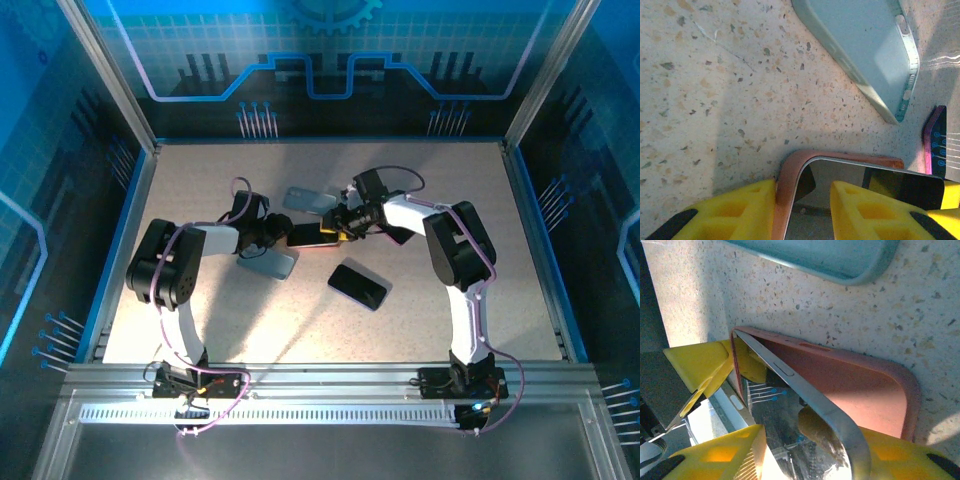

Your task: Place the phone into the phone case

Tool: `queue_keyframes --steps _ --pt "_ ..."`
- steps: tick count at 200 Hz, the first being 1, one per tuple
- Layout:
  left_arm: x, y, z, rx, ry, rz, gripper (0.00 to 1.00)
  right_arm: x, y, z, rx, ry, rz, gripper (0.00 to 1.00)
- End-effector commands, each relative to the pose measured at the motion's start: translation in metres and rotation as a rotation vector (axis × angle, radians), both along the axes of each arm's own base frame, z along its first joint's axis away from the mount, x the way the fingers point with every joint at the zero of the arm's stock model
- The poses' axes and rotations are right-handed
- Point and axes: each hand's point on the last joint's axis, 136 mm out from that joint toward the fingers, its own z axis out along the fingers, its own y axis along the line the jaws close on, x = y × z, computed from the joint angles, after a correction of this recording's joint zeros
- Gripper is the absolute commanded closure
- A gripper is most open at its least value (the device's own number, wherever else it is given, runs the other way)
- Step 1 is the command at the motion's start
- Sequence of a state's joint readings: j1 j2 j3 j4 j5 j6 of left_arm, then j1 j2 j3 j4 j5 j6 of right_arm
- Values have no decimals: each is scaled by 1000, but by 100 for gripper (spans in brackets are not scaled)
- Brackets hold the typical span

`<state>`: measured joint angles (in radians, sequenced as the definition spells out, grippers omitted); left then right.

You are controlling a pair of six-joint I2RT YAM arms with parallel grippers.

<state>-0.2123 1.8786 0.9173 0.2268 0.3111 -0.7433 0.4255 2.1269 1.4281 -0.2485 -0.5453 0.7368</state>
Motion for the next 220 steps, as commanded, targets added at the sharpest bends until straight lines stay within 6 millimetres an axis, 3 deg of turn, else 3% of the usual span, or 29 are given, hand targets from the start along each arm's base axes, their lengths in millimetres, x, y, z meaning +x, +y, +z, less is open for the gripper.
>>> queue_keyframes --steps 1,58,220 --pt "-6 -7 -4 -20 4 -28 65 0 4 2 -34 -1 25 50" --pt "-7 -7 -4 -18 1 -32 65 3 2 5 -101 -15 26 39" --pt "-6 -14 -1 -64 -16 -28 65 8 -4 -9 -297 -34 61 32"
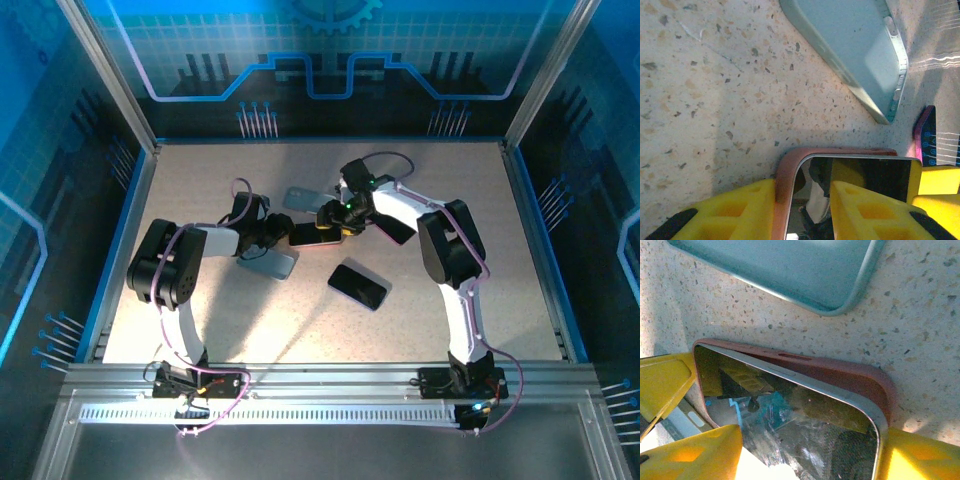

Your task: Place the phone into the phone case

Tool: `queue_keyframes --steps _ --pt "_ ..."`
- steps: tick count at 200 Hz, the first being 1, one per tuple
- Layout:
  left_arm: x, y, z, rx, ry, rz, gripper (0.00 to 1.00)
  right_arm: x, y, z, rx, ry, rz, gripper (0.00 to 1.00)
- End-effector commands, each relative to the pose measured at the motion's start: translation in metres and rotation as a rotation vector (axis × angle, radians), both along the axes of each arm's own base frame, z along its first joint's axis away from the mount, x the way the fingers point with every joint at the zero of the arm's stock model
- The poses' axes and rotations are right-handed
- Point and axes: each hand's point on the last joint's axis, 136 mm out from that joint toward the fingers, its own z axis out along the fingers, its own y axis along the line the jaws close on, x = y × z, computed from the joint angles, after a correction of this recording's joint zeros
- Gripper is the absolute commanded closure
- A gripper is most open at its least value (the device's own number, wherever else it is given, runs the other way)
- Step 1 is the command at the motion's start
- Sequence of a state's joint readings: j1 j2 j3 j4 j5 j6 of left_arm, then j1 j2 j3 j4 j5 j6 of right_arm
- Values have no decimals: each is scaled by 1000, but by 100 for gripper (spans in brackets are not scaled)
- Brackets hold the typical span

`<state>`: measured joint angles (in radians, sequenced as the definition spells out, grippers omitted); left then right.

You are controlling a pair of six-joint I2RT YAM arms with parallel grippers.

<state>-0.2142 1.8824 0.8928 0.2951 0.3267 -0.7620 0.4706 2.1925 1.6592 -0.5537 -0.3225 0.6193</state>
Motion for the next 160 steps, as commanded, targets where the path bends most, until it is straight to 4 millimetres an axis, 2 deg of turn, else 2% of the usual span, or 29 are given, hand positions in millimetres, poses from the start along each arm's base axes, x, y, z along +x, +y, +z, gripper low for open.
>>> queue_keyframes --steps 1,58,98,160 --pt "-7 -10 -3 -34 11 -29 65 -3 2 -7 -43 4 25 32" --pt "-5 -17 -3 -38 10 -37 65 -3 4 -12 -63 2 30 29" --pt "-2 -25 -1 -38 1 -47 65 -12 2 -16 -73 11 18 28" --pt "1 -35 2 -41 -10 -62 65 -24 -3 -6 -53 7 -23 27"
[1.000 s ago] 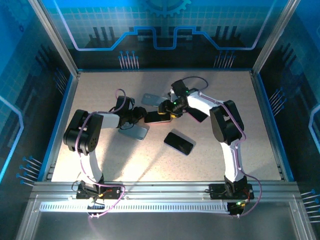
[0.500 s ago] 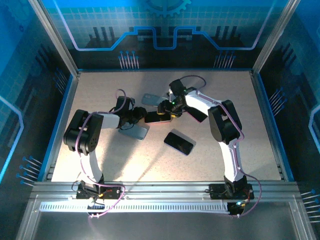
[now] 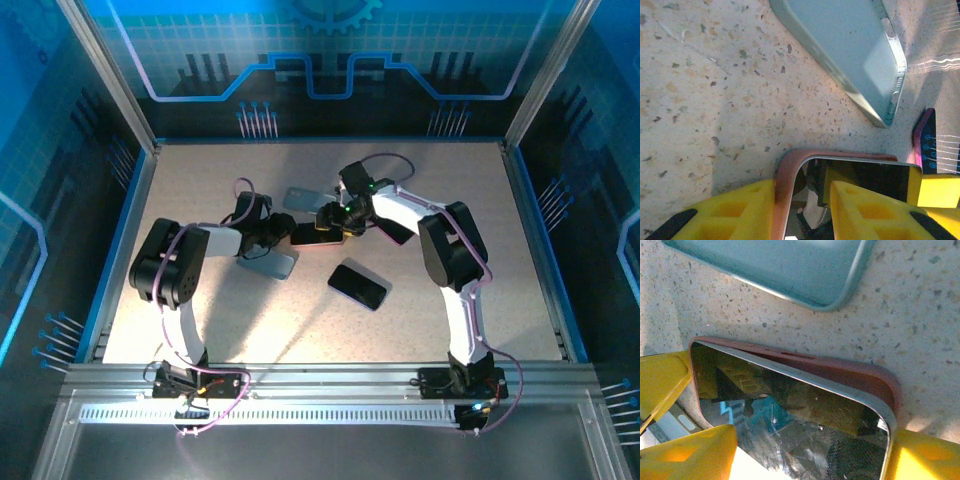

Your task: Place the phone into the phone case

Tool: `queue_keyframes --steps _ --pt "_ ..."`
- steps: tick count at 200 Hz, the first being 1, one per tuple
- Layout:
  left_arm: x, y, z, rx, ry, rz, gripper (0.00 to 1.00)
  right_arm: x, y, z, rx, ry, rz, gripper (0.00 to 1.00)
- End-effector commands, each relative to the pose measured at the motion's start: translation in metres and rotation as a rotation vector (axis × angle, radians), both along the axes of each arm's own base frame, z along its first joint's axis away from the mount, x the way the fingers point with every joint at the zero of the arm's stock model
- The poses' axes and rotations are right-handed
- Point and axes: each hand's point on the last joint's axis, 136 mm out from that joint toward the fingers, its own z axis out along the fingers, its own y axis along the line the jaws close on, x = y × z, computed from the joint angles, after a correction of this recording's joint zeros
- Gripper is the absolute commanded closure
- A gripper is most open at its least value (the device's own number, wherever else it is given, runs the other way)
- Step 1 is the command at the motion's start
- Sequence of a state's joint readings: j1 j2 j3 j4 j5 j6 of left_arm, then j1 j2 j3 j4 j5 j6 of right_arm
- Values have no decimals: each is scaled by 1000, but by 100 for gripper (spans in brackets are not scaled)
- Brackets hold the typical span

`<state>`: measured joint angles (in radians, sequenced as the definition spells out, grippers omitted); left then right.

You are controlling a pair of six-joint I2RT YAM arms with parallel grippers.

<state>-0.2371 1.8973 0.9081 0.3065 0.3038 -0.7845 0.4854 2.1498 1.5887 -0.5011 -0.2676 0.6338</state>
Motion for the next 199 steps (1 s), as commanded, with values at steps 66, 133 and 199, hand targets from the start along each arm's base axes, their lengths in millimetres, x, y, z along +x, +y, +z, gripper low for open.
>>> queue_keyframes --steps 66,133,199 --pt "-4 -27 3 -36 -9 -67 65 -18 -5 7 -30 25 0 24" --pt "-5 -26 3 -35 -11 -67 65 -13 -8 15 -28 9 0 17" --pt "-6 -25 3 -33 -12 -64 65 -11 -20 15 -70 8 -12 16"
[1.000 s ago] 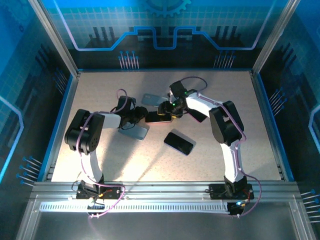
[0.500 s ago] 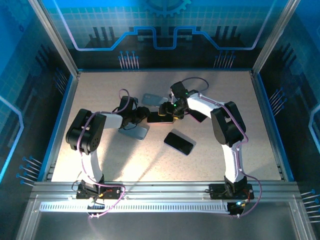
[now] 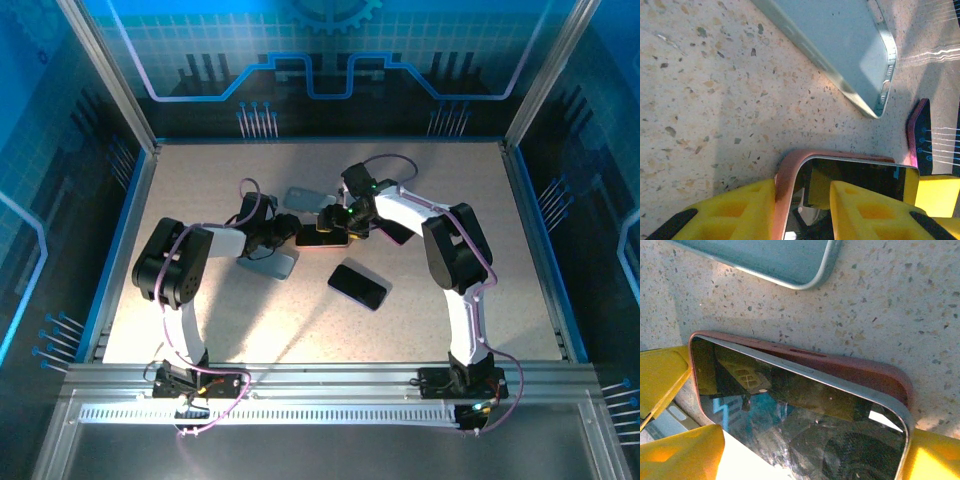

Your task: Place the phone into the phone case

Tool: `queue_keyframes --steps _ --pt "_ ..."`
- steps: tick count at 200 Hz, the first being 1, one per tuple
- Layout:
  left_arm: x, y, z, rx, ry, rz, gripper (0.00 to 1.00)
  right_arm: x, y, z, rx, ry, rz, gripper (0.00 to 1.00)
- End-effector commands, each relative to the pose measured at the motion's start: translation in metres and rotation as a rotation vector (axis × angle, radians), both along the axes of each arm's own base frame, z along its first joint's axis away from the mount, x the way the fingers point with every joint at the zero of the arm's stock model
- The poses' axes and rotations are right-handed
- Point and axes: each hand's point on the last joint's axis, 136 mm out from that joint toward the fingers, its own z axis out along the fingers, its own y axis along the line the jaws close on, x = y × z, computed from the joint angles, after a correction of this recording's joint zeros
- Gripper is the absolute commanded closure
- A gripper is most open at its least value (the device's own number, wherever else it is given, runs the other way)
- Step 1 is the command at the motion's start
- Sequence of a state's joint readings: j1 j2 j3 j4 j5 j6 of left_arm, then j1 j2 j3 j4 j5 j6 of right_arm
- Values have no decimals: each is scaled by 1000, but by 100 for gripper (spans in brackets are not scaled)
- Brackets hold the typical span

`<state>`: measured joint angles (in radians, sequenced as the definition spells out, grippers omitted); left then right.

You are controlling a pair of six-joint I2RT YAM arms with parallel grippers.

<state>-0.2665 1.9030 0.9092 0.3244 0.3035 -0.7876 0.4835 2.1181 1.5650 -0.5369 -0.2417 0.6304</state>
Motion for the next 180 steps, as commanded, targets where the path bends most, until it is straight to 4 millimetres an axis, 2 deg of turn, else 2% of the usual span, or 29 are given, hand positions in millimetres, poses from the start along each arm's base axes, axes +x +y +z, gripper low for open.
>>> queue_keyframes --steps 1,70,180 --pt "-4 -12 2 -28 1 -37 65 -3 -10 13 -36 -3 -3 16" --pt "-5 -12 2 -26 0 -39 65 -3 -19 15 -70 -2 -1 14" --pt "-6 -12 5 -35 -5 -41 65 -2 -21 26 -88 -16 3 14"
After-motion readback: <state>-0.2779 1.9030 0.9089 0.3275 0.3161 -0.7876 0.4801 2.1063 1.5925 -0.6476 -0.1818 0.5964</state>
